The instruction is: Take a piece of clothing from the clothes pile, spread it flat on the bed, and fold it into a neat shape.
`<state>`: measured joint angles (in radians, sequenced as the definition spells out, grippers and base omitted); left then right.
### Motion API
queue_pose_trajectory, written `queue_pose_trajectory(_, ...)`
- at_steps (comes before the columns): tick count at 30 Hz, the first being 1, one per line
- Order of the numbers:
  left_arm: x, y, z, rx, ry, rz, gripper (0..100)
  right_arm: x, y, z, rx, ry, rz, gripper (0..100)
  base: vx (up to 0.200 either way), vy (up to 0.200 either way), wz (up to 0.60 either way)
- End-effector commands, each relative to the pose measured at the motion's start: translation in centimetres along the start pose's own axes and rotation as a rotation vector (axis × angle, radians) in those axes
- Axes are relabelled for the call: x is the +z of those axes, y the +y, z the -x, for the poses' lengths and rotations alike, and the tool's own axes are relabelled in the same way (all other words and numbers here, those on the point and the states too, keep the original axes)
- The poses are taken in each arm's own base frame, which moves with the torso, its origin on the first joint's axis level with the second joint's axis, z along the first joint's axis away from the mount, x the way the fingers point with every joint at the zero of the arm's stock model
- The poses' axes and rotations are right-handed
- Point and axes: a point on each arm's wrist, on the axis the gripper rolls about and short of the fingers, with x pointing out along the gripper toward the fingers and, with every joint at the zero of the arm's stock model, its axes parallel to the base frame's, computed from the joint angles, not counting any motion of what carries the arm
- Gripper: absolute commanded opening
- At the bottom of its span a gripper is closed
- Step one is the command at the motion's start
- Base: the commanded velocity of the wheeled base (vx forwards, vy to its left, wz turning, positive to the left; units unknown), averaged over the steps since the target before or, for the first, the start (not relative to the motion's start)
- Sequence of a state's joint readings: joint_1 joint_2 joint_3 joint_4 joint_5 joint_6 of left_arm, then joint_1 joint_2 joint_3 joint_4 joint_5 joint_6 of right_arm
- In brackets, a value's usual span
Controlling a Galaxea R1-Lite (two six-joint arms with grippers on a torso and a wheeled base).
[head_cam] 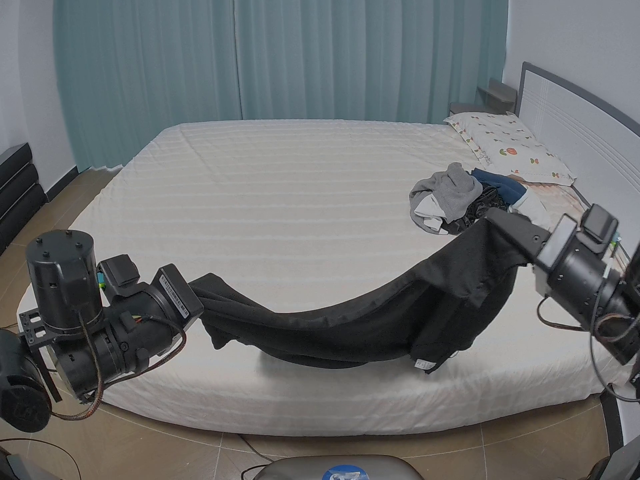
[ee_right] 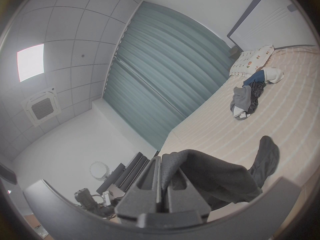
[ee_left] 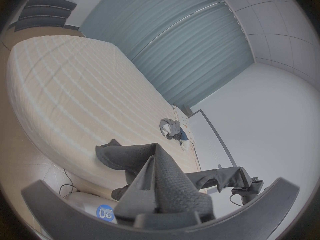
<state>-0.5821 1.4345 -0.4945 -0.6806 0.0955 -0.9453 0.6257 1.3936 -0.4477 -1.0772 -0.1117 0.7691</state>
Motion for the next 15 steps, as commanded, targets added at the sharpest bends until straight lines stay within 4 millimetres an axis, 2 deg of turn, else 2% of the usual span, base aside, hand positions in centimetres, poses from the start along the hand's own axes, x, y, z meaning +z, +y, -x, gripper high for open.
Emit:
queue_pose_trajectory(1, 2.4, -3.2, 3.1, -0.108, -0.070, -0.015, 0, 6.2, 5.9, 5.7, 0.172, -0.168, -0.034, 0, 0.000, 0.000, 0.00)
queue_pose_trajectory(2, 3.0, -3.8, 3.1, -0.114, -0.085, -0.012, 0, 7.5, 6.9, 6.2, 0.186, -0.200, -0.038, 0, 0.000, 0.000, 0.00)
queue_pose_trajectory(4, 3.2, -4.0, 3.2, -0.116, -0.088, -0.011, 0, 7.8, 7.2, 6.3, 0.189, -0.205, -0.040, 0, 0.000, 0.000, 0.00)
queue_pose_trajectory(5, 4.9, -4.8, 3.2, -0.098, -0.126, -0.004, 0, 10.0, 8.5, 6.6, 0.182, -0.232, -0.033, 0, 0.000, 0.000, 0.00)
queue_pose_trajectory(7, 6.1, -5.6, 3.1, -0.093, -0.142, 0.001, 0, 11.5, 9.2, 6.0, 0.172, -0.246, -0.017, 0, 0.000, 0.000, 0.00)
queue_pose_trajectory(11, 7.6, -6.5, 1.9, -0.067, -0.166, 0.010, 0, 14.8, 9.5, 1.8, 0.150, -0.292, 0.002, 0, 0.000, 0.000, 0.00)
queue_pose_trajectory(12, 7.9, -6.6, 1.7, -0.066, -0.173, 0.013, 0, 15.3, 9.3, 0.8, 0.143, -0.300, 0.005, 0, 0.000, 0.000, 0.00)
queue_pose_trajectory(14, 8.7, -6.3, 0.5, -0.039, -0.192, 0.019, 0, 16.1, 8.4, -2.6, 0.114, -0.299, 0.017, 0, 0.000, 0.000, 0.00)
queue_pose_trajectory(15, 8.8, -6.3, 0.4, -0.037, -0.193, 0.019, 0, 16.2, 8.3, -2.8, 0.111, -0.299, 0.018, 0, 0.000, 0.000, 0.00)
